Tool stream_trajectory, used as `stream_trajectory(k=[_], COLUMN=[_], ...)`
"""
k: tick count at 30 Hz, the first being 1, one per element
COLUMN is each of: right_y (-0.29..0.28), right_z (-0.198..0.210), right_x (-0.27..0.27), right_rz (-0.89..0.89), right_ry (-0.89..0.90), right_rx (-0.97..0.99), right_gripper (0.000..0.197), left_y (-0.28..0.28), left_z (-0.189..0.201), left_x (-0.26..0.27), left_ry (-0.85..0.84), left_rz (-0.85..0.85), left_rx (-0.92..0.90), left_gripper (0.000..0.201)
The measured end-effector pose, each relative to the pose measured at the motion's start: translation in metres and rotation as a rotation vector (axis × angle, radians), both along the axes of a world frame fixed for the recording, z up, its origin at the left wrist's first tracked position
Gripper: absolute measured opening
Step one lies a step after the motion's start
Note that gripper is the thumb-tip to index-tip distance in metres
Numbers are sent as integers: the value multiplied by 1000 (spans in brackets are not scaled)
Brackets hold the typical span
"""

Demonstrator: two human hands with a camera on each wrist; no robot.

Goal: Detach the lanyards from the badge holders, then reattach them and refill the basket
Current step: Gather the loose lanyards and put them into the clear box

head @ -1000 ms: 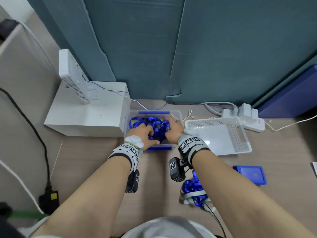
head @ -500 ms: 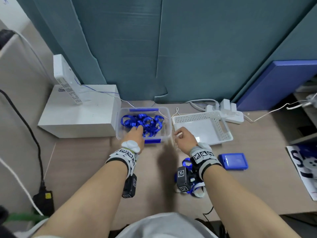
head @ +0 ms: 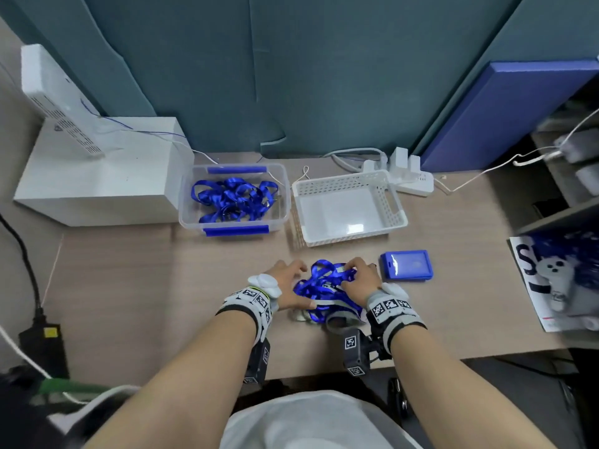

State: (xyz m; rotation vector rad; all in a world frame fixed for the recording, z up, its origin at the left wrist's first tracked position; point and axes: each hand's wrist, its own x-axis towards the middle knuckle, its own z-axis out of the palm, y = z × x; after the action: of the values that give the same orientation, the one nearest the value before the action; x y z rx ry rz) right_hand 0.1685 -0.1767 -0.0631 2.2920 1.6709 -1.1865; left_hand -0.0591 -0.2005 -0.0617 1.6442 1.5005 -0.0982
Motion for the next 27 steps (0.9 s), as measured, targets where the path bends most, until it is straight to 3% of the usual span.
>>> stream_trajectory(k=[2,6,9,11,17,21,24,27], right_y=[-3,-6,-2,2,2,4,5,6], right_z=[-4,-10,-5,-6,-7,1,5,4], right_x=[4,1,-10,-17,-30,-36,-37,-30], right_rz=[-13,-118,-190,-144,147,326,425,467], right_ry=[88,401,612,642,512,420,364,204], right_rx=[-13,-43,-53,-38,24,59,68,72], right_gripper=[36,47,47,44,32,24,28,20], left_y=[-9,-12,-11,-14,-27,-34,-35,-34], left_z=[-4,-3,4,11,32,35,35,33], left_x=[14,21,3,-13,-36,-24,-12,0], left_ry=[58,195,288,380,539,579,520,489], left_rz=[-38,24,158,268,456,390,329,290], left_rx=[-20,-29,-25,-1,62,216,295,344], left_gripper=[79,40,28,26,45,38,32,36])
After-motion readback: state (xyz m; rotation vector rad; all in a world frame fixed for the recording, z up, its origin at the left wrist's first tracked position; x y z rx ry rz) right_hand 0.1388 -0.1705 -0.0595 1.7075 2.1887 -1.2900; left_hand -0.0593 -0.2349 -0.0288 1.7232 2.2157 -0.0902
